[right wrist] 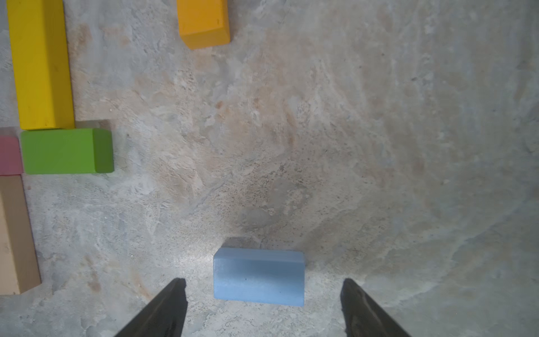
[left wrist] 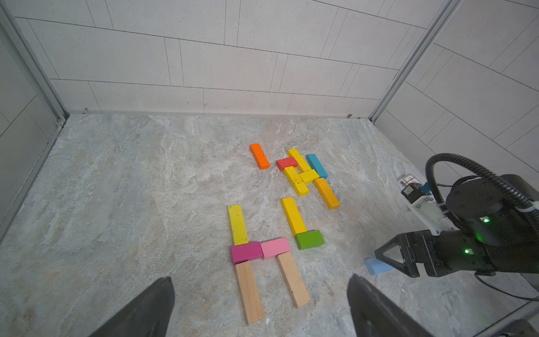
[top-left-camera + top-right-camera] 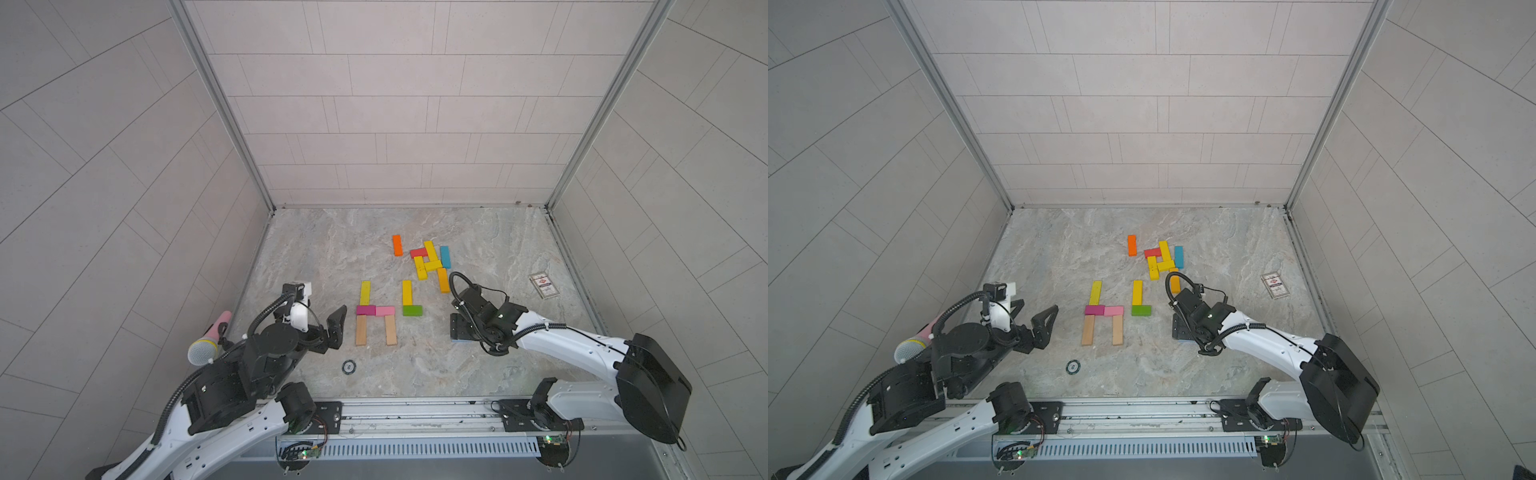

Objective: Assemble the letter h with building blocks
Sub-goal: Pick up the building block from the center of the board.

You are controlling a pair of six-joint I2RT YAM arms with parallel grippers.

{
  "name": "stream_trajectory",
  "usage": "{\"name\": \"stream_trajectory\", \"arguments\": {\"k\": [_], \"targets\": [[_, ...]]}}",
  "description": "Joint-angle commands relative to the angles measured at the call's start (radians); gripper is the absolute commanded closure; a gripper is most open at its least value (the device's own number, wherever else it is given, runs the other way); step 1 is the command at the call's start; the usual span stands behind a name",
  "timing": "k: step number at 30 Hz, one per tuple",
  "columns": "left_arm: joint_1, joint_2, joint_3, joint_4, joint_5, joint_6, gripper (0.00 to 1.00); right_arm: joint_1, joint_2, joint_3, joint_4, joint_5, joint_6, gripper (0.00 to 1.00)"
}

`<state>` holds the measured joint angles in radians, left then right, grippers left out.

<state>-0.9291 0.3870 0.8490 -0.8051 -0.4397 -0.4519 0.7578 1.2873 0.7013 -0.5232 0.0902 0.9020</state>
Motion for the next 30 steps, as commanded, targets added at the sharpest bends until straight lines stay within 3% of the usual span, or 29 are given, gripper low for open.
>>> {"name": "stream_trajectory", "arguments": {"k": [1,20,30], "targets": [[0.007,-0.008,-0.008,0.007,0.002,0.014,0.00,0.021,0.040,0.021,-0.020,0.055,0.042,0.16],[0.012,0.002,-0.008,0.005,-0.001,0.010,0.00,0.049,0.156,-0.006,0.052,0.016,0.063,0.24],[0.017,0.005,-0.008,0.006,0.000,0.010,0.00,0.064,0.189,0.016,0.058,0.026,0.046,0.43]]}}
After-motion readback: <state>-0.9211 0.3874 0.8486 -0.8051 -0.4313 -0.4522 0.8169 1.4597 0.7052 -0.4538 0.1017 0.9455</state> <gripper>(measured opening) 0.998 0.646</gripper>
